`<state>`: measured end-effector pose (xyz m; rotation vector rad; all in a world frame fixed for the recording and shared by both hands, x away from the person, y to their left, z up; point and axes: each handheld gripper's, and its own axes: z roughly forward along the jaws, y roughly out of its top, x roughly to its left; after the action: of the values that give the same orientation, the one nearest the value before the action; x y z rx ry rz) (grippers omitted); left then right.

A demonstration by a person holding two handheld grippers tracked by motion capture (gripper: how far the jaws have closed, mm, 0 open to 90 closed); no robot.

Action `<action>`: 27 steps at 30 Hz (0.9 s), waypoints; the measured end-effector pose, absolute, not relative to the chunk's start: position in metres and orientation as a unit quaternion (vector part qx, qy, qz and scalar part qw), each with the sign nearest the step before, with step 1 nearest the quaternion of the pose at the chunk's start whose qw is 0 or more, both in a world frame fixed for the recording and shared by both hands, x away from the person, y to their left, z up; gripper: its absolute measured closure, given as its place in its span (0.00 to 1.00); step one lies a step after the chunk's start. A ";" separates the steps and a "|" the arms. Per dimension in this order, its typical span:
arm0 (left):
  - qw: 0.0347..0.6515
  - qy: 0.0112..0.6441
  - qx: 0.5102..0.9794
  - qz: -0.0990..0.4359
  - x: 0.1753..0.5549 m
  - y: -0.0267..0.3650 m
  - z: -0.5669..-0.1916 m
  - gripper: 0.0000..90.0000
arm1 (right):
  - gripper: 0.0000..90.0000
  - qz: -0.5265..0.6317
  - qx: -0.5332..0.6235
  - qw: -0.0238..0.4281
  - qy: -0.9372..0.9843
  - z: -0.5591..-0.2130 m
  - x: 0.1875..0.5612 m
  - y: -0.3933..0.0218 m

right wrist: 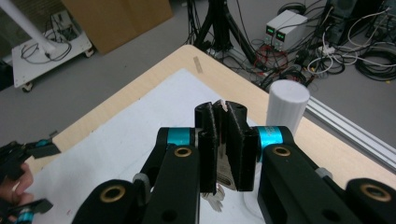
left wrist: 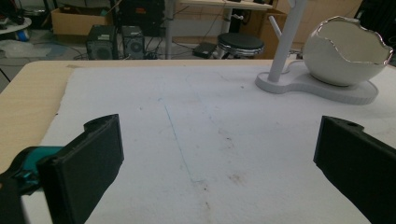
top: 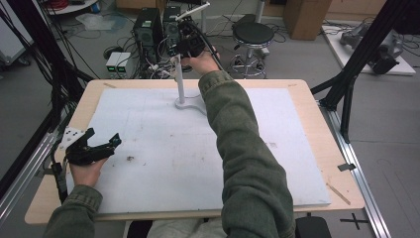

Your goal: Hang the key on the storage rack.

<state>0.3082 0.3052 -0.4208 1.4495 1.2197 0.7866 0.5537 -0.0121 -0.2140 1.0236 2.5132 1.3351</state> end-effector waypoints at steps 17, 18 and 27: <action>0.513 0.507 0.609 0.329 0.307 0.305 -0.421 0.02 | 0.92 0.455 0.357 0.054 0.814 -0.224 0.560 -0.030; 0.514 0.507 0.608 0.329 0.308 0.305 -0.421 0.02 | 0.92 0.457 0.358 0.052 0.812 -0.225 0.561 -0.031; 0.514 0.507 0.610 0.328 0.308 0.304 -0.422 0.02 | 0.92 0.466 0.367 0.065 0.803 -0.233 0.567 -0.029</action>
<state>0.3084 0.3041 -0.4218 1.4655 1.2180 0.7882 0.5674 -0.0293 -0.2328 1.1075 2.4224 1.4063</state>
